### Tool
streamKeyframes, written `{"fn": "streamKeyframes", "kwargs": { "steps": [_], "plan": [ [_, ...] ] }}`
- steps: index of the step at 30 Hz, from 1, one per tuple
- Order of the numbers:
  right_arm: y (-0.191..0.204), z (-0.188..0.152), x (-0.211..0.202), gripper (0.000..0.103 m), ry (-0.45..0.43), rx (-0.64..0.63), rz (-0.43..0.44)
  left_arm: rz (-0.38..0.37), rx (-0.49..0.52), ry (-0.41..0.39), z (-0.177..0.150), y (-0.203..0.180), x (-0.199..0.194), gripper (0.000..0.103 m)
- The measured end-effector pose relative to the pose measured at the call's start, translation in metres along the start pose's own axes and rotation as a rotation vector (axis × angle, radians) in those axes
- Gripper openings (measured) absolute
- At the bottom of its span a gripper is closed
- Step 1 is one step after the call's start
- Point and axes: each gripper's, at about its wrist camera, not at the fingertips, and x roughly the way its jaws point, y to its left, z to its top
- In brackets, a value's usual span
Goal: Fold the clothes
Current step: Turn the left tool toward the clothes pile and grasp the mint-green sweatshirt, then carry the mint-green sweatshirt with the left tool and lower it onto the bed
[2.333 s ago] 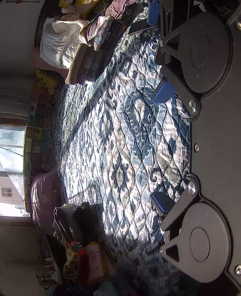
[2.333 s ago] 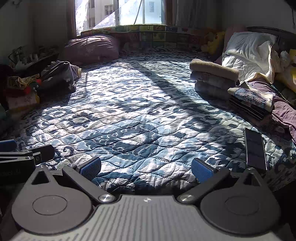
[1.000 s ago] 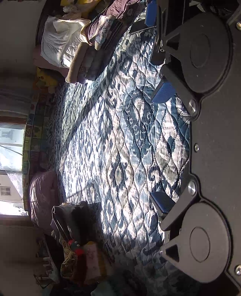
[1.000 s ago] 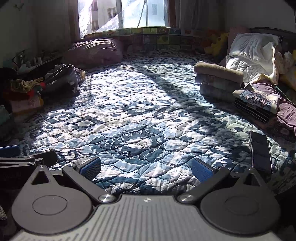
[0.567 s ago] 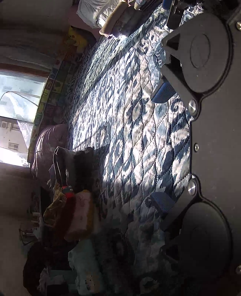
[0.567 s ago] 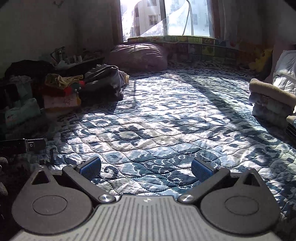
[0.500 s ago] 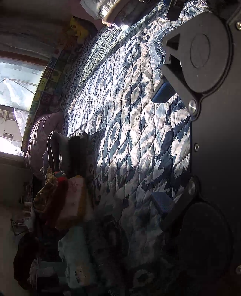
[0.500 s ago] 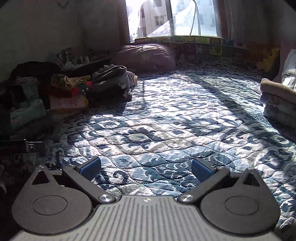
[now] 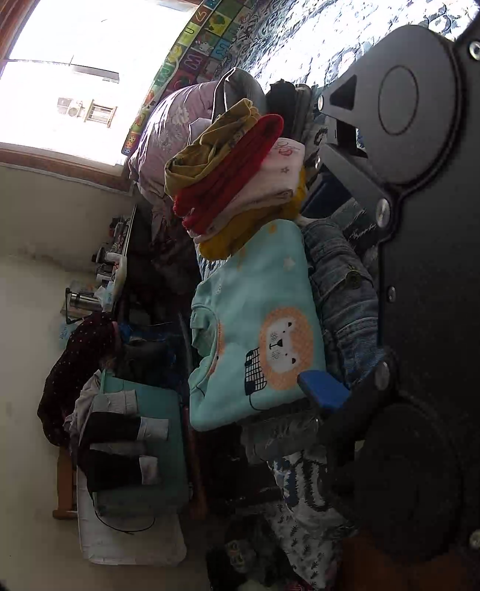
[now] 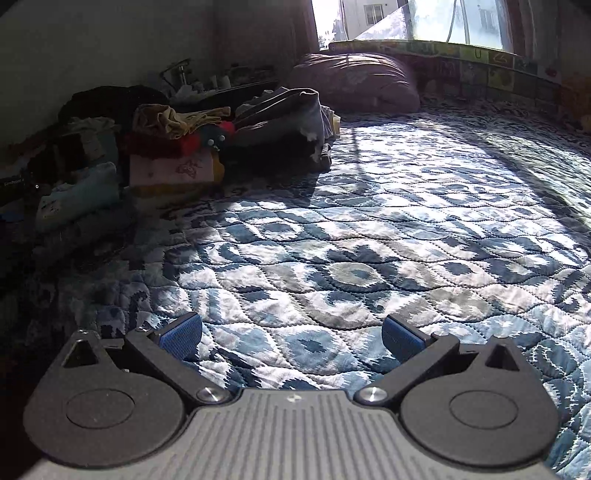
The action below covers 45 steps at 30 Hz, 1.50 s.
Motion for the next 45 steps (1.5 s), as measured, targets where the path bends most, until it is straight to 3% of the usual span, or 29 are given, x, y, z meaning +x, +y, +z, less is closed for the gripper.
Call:
{"fn": "streamKeyframes", "kwargs": {
  "steps": [5,9,13,16,21,24,29,35,40,45],
  "plan": [
    [-0.01,-0.005,0.017,0.103,0.03,0.027,-0.003,0.019,-0.002,-0.015,0.025,0.026,0.039,0.073],
    [-0.017,-0.013,0.024,0.103,0.062,0.028,-0.003,0.01,0.007,0.043,0.026,0.038,0.069,0.073],
    [-0.025,-0.023,0.029,0.103,0.097,0.018,-0.011,0.074,0.099,0.068,0.018,0.032,0.084,0.072],
    [-0.033,-0.029,0.028,0.103,0.112,0.032,-0.014,0.081,0.117,0.072,0.017,0.031,0.082,0.059],
    [-0.049,-0.041,0.019,0.103,0.113,0.08,-0.02,0.091,0.198,0.102,0.02,0.016,0.077,0.015],
    [-0.057,-0.047,0.009,0.103,0.104,0.108,-0.017,0.069,0.168,0.12,0.028,0.013,0.067,0.01],
    [-0.076,-0.053,-0.018,0.103,0.063,0.155,-0.021,-0.041,0.076,0.095,0.045,-0.006,0.022,0.008],
    [-0.109,-0.059,-0.047,0.103,0.018,0.248,-0.039,-0.205,0.047,0.039,0.073,-0.058,-0.046,0.008],
    [-0.133,-0.064,-0.07,0.103,-0.014,0.314,-0.041,-0.357,0.067,0.006,0.088,-0.114,-0.097,0.008],
    [-0.151,-0.064,-0.094,0.103,-0.066,0.361,-0.01,-0.507,0.117,0.006,0.079,-0.178,-0.13,0.008]
  ]
}}
